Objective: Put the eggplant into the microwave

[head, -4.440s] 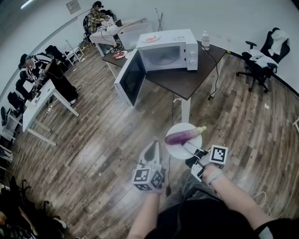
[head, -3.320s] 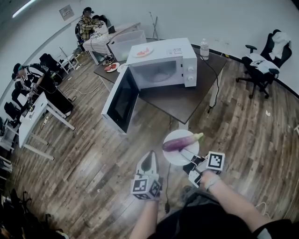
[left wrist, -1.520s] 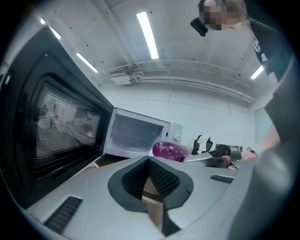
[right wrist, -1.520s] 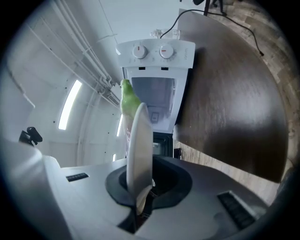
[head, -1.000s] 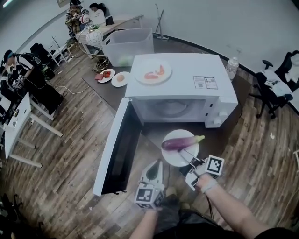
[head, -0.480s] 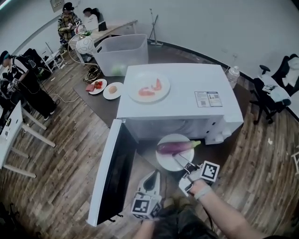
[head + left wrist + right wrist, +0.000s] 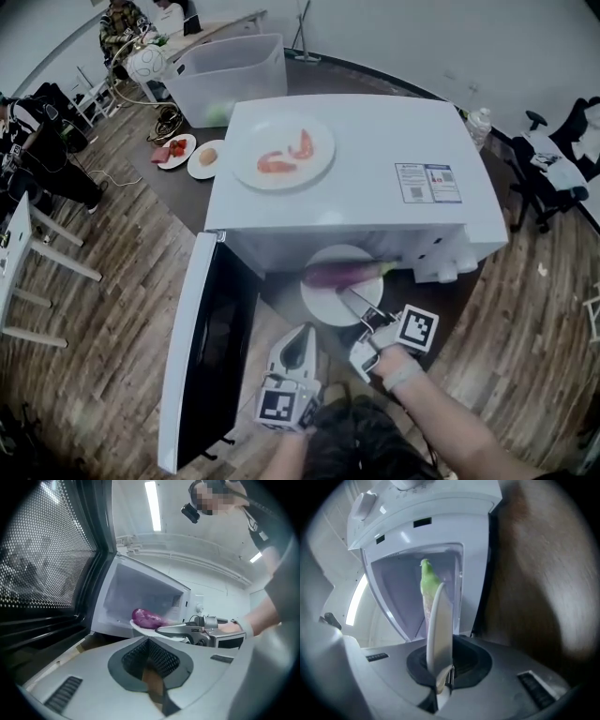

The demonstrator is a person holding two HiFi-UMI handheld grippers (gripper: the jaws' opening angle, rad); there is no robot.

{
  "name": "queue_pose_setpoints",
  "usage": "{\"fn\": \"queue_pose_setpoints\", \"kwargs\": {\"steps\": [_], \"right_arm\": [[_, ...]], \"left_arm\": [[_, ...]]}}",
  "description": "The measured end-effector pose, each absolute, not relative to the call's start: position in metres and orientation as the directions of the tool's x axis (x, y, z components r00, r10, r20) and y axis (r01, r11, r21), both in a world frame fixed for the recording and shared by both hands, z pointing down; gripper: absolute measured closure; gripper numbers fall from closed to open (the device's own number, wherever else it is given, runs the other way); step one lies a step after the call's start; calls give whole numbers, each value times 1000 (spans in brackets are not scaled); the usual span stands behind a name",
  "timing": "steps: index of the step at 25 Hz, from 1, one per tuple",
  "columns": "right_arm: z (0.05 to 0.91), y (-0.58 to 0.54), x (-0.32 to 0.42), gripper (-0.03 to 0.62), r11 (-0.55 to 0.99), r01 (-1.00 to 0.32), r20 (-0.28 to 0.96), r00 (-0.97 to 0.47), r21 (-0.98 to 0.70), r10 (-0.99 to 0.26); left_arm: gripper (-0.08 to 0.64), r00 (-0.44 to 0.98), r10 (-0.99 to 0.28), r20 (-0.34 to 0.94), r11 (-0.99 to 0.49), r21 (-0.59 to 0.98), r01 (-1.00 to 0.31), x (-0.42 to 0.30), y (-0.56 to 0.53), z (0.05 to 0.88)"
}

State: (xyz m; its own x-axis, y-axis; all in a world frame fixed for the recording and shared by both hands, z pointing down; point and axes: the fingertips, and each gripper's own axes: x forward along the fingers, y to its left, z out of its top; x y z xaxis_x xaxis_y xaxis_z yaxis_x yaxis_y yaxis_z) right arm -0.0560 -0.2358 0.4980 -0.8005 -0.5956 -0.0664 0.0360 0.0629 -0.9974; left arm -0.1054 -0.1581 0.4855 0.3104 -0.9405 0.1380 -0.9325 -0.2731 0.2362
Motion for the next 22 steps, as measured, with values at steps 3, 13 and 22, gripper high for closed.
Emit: {"fn": "queue_pose_setpoints", "kwargs": {"steps": [3,13,22], "right_arm": [[501,-238,-56,584,58,30,-59,-802,-998,-595],[501,-251,-67,583,70,34,-68,-812,-997,-580],[502,-263,-69,581,78,-1,-43,-826,-997,-562]], "left_arm": [[560,314,-938,147,-274,239,-931,-99,-160,489],[558,334,-930,156,-297,219,-929,-85,-172,495],[558,339,-919,204,-298,206,-932,-86,-187,495]]}}
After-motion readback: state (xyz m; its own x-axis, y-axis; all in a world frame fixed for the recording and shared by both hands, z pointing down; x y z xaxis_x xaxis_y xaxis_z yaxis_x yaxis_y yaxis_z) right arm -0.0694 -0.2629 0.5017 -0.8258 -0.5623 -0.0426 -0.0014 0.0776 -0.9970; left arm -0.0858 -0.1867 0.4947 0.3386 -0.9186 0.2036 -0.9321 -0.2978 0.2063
